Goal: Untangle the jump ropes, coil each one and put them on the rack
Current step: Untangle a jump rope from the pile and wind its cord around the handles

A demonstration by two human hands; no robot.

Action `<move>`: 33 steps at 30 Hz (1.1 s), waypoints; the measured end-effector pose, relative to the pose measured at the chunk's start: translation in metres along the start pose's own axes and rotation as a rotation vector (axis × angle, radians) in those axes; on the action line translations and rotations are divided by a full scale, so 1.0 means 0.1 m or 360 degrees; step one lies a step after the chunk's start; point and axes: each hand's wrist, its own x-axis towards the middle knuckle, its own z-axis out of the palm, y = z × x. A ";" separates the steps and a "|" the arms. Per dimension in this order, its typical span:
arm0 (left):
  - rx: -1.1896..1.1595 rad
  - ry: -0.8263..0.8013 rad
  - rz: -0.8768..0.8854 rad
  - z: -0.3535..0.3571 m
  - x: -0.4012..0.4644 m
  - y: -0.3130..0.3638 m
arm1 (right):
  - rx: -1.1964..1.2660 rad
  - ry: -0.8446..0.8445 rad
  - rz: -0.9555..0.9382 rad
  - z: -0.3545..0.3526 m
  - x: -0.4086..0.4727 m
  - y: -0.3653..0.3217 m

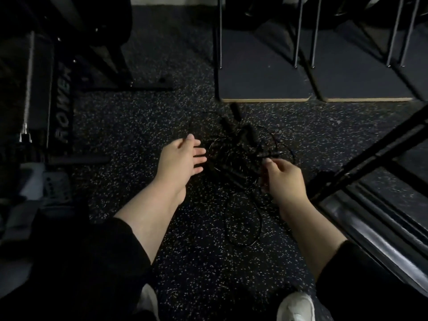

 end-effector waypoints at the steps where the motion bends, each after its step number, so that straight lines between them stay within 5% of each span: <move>1: -0.0009 0.0012 -0.0019 -0.05 0.10 -0.08 | 0.0006 -0.0015 0.0055 0.10 0.09 0.11; 14: -0.0043 0.0109 -0.0234 -0.20 1.53 -1.03 | -0.0695 -0.0345 0.0320 1.10 1.30 1.28; 25: 0.0057 0.0208 -0.0208 -0.49 2.01 -1.70 | -0.1432 -0.0976 0.0044 2.17 1.97 1.91; 33: 0.0036 0.0204 -0.0244 -0.55 2.21 -1.93 | -0.1799 -0.1125 -0.0035 2.44 2.40 2.11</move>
